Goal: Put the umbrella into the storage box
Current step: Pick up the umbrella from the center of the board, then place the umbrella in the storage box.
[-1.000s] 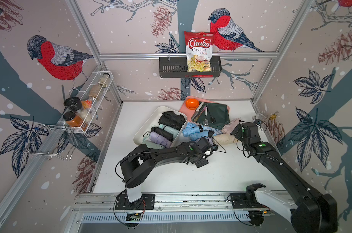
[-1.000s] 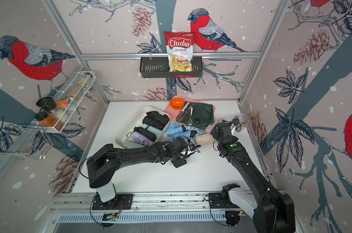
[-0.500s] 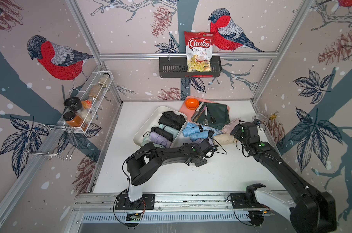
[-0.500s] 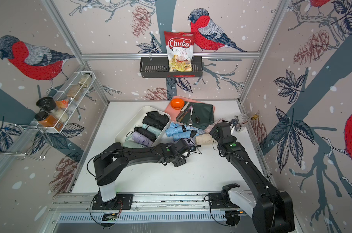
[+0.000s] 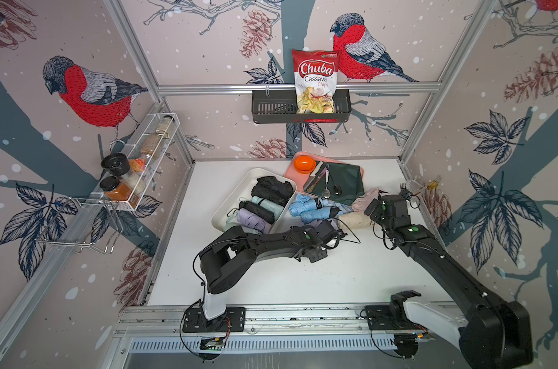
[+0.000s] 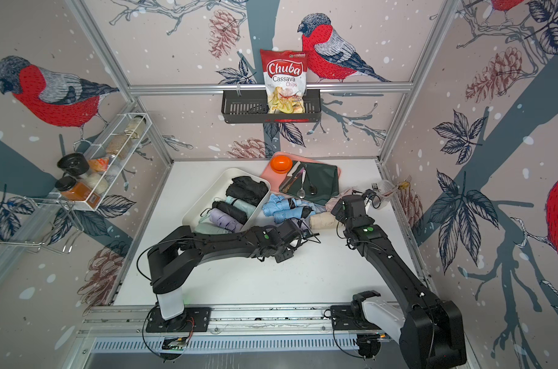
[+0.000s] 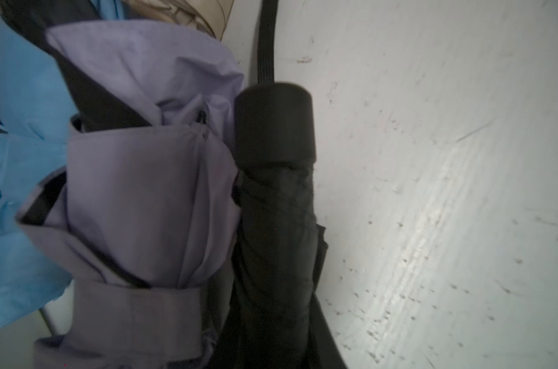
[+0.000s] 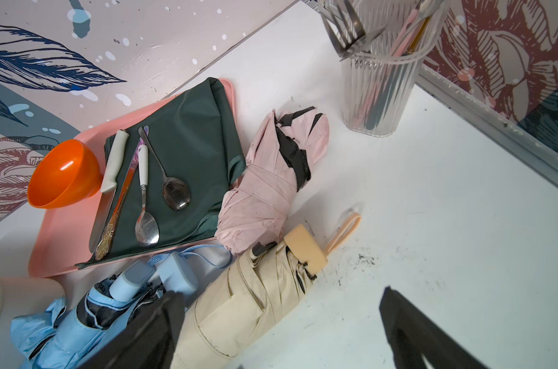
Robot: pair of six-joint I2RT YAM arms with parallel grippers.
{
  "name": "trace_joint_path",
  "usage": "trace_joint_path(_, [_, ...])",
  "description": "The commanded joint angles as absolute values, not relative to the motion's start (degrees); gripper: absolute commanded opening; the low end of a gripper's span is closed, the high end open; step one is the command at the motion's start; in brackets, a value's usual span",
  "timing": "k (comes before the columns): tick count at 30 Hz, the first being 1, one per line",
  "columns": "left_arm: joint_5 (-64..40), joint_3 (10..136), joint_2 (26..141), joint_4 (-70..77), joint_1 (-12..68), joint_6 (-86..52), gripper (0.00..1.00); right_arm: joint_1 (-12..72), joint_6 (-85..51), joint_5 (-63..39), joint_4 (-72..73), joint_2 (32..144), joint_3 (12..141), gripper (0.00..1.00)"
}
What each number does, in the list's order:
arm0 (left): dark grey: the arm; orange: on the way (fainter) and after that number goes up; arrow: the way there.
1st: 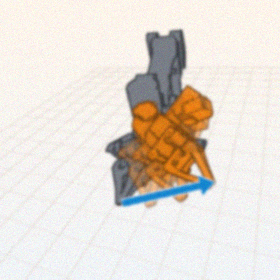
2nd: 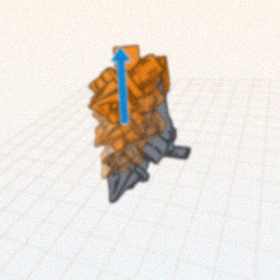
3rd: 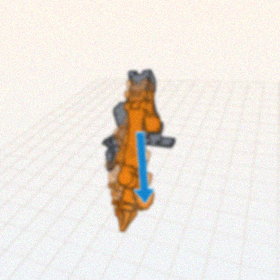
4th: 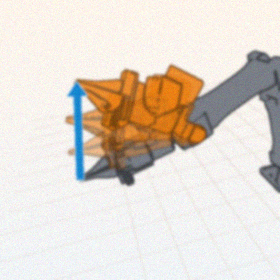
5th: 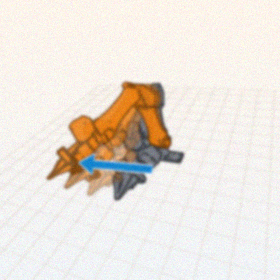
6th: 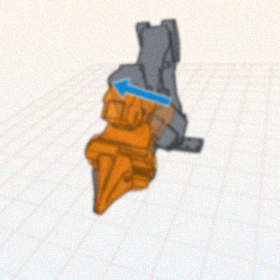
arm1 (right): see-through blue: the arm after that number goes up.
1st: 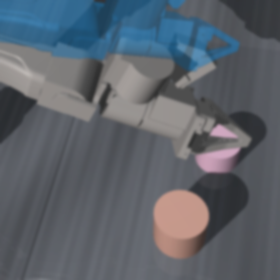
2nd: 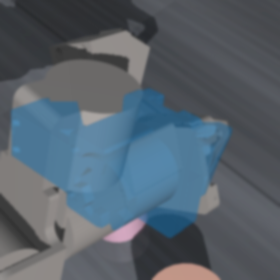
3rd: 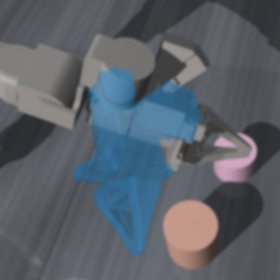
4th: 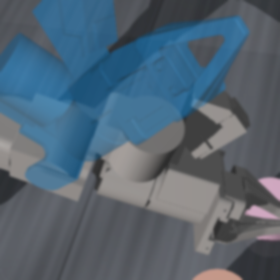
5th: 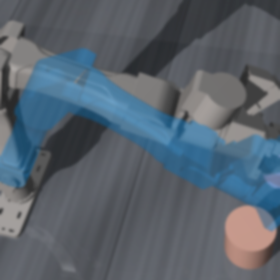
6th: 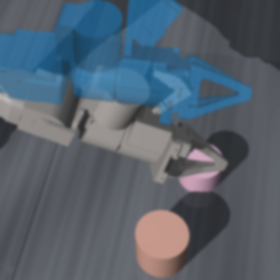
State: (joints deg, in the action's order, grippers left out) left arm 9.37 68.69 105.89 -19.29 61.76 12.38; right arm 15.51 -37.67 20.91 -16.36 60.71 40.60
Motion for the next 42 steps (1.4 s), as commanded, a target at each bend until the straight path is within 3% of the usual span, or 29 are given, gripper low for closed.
trace_joint_path(1, [8.0,68.4,102.8,-19.2,61.7,12.3,0.0,15.3,-38.0,21.4,-14.5,60.0,40.8,1.0])
trace_joint_path(11, [16.4,67.9,93.4,-20.5,60.6,7.3,0.0,15.0,-37.1,21.8,-13.4,55.3,39.9,1.0])
trace_joint_path(20, [28.9,66.2,84.3,-23.4,47.4,1.9,0.0,15.1,-35.3,19.4,-10.8,51.2,38.8,1.0])
trace_joint_path(27, [23.0,66.4,81.4,-26.6,32.3,9.4,0.0,15.1,-34.3,19.9,-10.9,49.8,39.4,1.0])
trace_joint_path(42, [10.6,67.0,82.1,-29.6,12.9,21.3,0.0,15.1,-34.8,16.6,-10.1,51.2,39.9,1.0])
